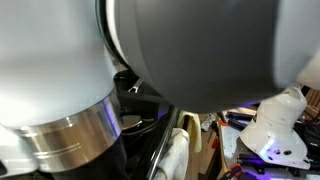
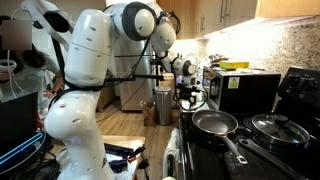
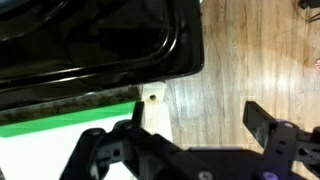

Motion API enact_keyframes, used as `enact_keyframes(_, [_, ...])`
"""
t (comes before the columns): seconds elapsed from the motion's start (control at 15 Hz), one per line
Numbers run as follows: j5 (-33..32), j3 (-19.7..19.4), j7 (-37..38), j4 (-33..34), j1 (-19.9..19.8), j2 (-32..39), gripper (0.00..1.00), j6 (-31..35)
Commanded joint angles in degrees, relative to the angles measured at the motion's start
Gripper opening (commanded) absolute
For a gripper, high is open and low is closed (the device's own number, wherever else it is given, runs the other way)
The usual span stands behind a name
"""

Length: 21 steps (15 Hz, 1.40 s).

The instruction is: Put the spatula into the black pot.

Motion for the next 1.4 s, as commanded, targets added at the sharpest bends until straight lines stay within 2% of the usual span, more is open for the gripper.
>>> enact_keyframes(0.0, [-2.1, 0.0, 0.4, 3.4, 0.9, 3.5, 1.00, -0.4])
enact_keyframes(0.47, [-3.2, -1.1, 3.3, 10.6, 4.1, 10.2, 1.00, -1.2])
enact_keyframes(0.87, [-8.6, -4.4, 9.5, 14.4, 7.3, 14.0, 1.00, -0.2])
enact_keyframes(1.27, [-7.8, -4.3, 10.0, 17.5, 7.7, 17.2, 1.00, 0.5])
enact_keyframes(1.33, [-7.7, -4.2, 10.0, 17.8, 7.7, 17.3, 0.75, 0.4])
